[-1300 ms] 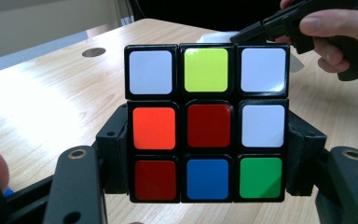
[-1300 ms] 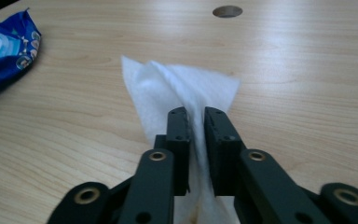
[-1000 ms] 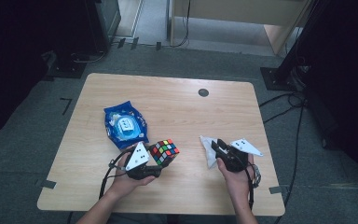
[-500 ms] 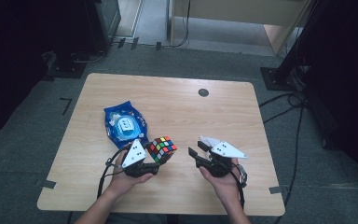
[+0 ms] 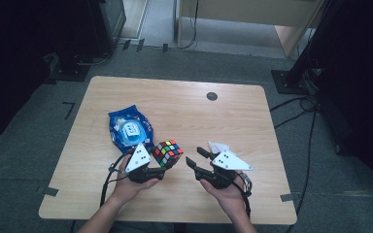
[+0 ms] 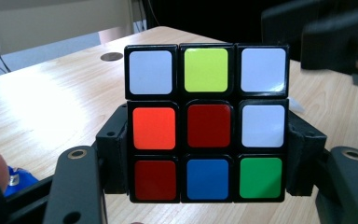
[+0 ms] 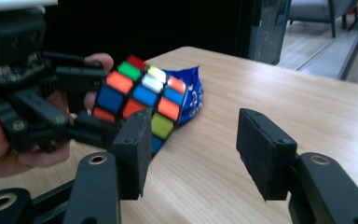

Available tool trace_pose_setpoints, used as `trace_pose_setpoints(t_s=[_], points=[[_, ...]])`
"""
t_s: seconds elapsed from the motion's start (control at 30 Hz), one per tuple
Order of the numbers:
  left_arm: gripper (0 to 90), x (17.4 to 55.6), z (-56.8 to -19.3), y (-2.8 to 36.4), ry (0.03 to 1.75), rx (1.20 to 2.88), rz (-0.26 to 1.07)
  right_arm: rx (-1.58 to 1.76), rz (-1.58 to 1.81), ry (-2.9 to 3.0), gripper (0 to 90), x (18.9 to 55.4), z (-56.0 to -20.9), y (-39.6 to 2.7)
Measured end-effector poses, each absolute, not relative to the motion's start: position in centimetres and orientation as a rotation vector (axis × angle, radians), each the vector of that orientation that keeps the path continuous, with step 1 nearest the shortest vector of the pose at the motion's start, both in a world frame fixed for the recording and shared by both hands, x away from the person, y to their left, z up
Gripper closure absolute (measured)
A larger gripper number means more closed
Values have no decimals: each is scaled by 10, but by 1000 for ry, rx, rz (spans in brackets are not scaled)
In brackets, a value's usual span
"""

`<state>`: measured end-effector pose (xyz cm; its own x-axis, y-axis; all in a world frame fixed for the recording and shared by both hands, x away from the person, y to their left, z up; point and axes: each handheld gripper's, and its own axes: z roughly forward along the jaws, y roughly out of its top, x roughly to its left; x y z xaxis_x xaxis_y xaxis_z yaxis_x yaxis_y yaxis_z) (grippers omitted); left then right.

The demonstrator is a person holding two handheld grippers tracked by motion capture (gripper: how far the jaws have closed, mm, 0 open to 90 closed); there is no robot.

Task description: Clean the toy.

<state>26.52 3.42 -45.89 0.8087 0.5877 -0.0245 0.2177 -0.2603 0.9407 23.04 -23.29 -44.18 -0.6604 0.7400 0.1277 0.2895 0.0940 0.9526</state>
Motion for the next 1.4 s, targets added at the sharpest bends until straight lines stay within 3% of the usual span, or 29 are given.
trace_pose_setpoints(t_s=[0.4,0.67,0.97,1.4], points=[[340,249,-466,12,526,1858,457,1341,1772,1927,246,229,-444,-202],[340,242,-466,7,477,1845,482,1510,1782,1936,344,227,-450,-197],[321,244,-470,10,412,1872,456,1566,1818,1870,347,227,-444,-210],[398,247,-470,17,412,1871,496,1579,1857,1895,346,230,-438,-223]])
